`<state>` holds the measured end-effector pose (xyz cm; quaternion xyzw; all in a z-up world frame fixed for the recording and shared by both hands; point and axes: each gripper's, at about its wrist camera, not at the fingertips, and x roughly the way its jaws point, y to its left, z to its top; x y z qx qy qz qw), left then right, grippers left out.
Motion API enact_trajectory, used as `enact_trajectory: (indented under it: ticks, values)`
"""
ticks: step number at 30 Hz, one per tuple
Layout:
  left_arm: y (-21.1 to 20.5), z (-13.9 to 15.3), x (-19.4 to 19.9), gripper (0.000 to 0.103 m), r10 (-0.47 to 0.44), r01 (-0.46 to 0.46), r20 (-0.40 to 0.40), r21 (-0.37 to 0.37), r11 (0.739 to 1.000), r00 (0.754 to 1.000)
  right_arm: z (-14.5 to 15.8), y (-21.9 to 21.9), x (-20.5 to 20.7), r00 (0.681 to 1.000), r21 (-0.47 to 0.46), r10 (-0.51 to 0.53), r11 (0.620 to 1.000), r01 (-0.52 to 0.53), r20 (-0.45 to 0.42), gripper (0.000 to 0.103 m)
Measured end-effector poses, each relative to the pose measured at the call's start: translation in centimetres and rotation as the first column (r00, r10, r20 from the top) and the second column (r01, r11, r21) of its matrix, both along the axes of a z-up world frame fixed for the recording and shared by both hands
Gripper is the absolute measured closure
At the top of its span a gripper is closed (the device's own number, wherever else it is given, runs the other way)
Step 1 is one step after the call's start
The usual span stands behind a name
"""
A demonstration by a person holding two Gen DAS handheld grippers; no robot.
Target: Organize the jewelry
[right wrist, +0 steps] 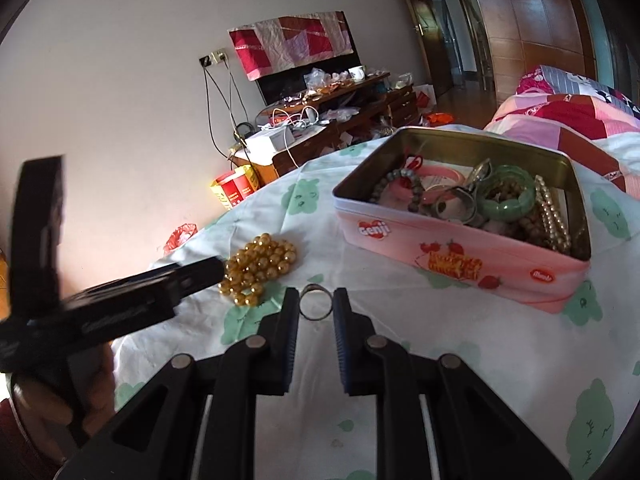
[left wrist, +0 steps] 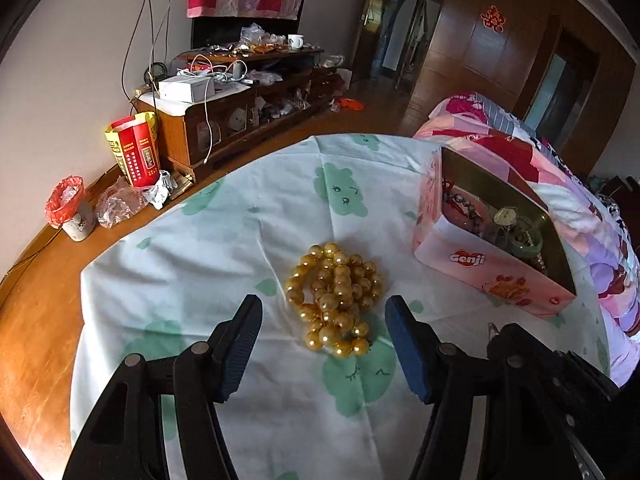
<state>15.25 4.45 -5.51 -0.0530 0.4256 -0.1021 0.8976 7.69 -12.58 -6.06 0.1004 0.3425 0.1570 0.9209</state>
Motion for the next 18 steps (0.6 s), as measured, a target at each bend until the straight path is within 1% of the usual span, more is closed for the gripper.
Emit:
enact_trajectory:
  ticks: [2,3,4,5,6,11,12,13,16,18]
  values:
    - [-0.4,-1.1,0.8,0.039,0.005,-0.005,-0.033,0.018,1.000,0.999,0.1,-0.4,-0.3,1.000,0.006,-0.006,1.000,0.006,0.002,0.083]
    - [-0.5,-1.5,1.0,0.041,0.014,-0.012,-0.043,0.027,1.000,0.999,0.0,-0.5,-0.3,1.000,0.008,-0.006,1.000,0.006,0.001,0.083]
    - [-0.6,-1.4,0.8,0.045,0.010,-0.009,-0.038,0.040,0.999,0.999,0.0,-0.5,-0.2,1.000,0.011,-0.007,1.000,0.007,-0.001,0.083]
    - [-0.7,-1.4,0.7,0.055,-0.007,0.008,-0.036,0.034,0.999,0.999,0.0,-0.5,-0.1,1.000,0.015,-0.008,1.000,0.008,-0.003,0.083]
    - [-0.8,-1.4,0.6,0.067,-0.013,0.014,-0.038,0.036,0.999,0.999,-0.2,-1.0,-0.6,1.000,0.020,-0.007,1.000,0.007,-0.006,0.083]
    - [-0.6,-1.2,0.2,0.075,-0.024,0.025,-0.034,0.010,1.000,0.999,-0.2,-1.4,-0.5,1.000,0.040,-0.013,0.999,0.014,-0.021,0.084]
    - [-0.7,-1.2,0.1,0.079,-0.026,0.026,-0.031,0.010,1.000,0.999,-0.2,-1.4,-0.5,1.000,0.041,-0.013,0.999,0.014,-0.019,0.091]
    - [-0.8,-1.0,-0.1,0.083,-0.026,0.026,-0.020,0.018,1.000,0.999,-0.2,-1.4,-0.4,1.000,0.042,-0.012,0.999,0.013,-0.019,0.091]
    - [-1.3,-0.2,-0.9,0.084,-0.030,0.029,0.034,0.038,0.999,0.999,-0.2,-1.3,-0.5,1.000,0.039,-0.012,0.999,0.013,-0.017,0.091]
    - [-1.3,0.7,-1.9,0.084,-0.027,0.024,0.093,0.029,0.999,0.995,-0.3,-1.6,-0.5,1.000,0.046,-0.015,0.999,0.015,-0.019,0.091]
